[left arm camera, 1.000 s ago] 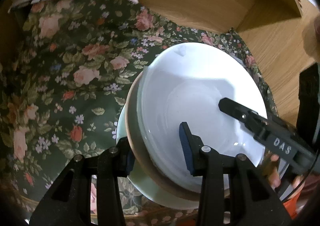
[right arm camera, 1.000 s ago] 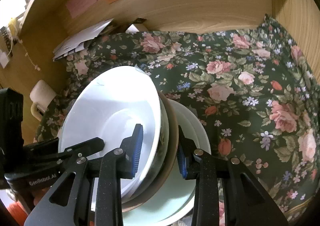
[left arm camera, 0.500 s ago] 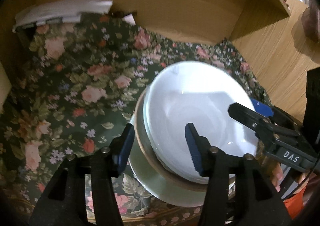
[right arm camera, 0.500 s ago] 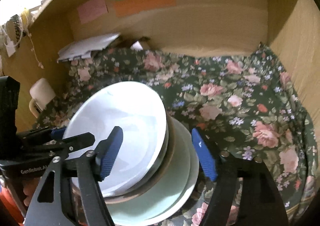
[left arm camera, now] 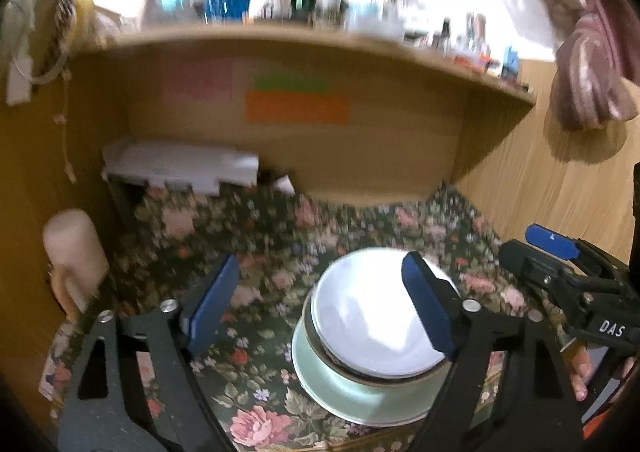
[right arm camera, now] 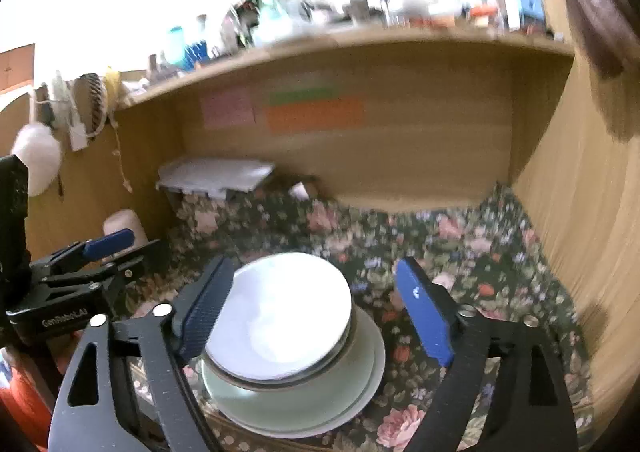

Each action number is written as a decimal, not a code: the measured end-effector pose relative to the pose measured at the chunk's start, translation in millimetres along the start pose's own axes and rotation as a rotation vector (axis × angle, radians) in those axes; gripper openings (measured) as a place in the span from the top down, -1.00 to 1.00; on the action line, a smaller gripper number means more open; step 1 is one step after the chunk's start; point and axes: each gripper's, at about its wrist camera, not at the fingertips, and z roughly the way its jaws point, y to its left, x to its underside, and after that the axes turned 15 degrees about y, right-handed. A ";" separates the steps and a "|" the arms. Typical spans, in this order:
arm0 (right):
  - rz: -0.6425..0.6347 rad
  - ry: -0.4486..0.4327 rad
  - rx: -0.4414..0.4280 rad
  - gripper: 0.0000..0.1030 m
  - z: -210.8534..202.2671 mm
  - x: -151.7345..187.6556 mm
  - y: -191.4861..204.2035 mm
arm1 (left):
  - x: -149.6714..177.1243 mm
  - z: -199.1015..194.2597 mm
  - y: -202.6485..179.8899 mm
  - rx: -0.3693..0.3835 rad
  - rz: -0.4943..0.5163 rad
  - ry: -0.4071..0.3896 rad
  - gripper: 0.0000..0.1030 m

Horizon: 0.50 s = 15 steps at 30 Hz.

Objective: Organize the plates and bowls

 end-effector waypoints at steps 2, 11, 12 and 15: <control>-0.013 -0.028 0.008 -0.71 -6.6 2.0 5.2 | 2.0 -12.2 -2.0 -0.015 0.010 -0.052 -0.81; -0.046 -0.121 0.041 -1.00 -23.6 12.3 16.5 | 14.3 -34.6 -5.6 -0.053 0.017 -0.140 -0.95; -0.049 -0.125 0.039 -1.00 -24.6 13.3 17.5 | 16.2 -36.1 -6.1 -0.054 0.018 -0.143 -0.96; -0.057 -0.126 0.038 -1.00 -24.9 14.6 19.5 | 19.8 -38.0 -7.6 -0.060 0.026 -0.157 -0.97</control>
